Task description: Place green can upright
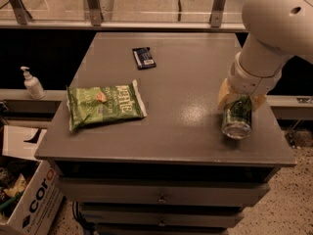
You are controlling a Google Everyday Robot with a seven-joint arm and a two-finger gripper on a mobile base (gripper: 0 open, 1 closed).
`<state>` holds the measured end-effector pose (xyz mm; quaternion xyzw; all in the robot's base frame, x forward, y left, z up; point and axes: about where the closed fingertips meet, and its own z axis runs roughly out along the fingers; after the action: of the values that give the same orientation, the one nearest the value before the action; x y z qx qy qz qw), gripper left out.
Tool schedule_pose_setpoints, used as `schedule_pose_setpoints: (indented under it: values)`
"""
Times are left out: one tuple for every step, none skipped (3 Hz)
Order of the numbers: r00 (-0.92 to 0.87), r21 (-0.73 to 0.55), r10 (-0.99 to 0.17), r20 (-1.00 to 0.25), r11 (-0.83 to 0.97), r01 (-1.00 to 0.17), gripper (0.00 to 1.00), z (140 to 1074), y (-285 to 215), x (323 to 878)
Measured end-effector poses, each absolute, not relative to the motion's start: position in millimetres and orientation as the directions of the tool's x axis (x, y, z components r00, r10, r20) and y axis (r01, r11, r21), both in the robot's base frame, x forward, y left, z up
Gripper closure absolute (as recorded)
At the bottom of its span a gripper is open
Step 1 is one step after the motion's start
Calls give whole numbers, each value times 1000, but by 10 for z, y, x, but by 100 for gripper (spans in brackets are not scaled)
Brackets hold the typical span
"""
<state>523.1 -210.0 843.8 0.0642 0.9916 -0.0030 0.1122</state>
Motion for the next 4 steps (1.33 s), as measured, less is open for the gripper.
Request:
schedule_pose_setpoints:
  values:
    - [-956, 62, 87, -281, 995, 73, 100, 8690, -2075, 5283]
    - [-933, 108, 12, -360, 994, -30, 100, 8962, -1972, 5343]
    - [-882, 160, -80, -464, 972, -172, 100, 9221, -1817, 5419]
    - [-801, 226, -128, -585, 922, -313, 100, 9513, -1636, 5505]
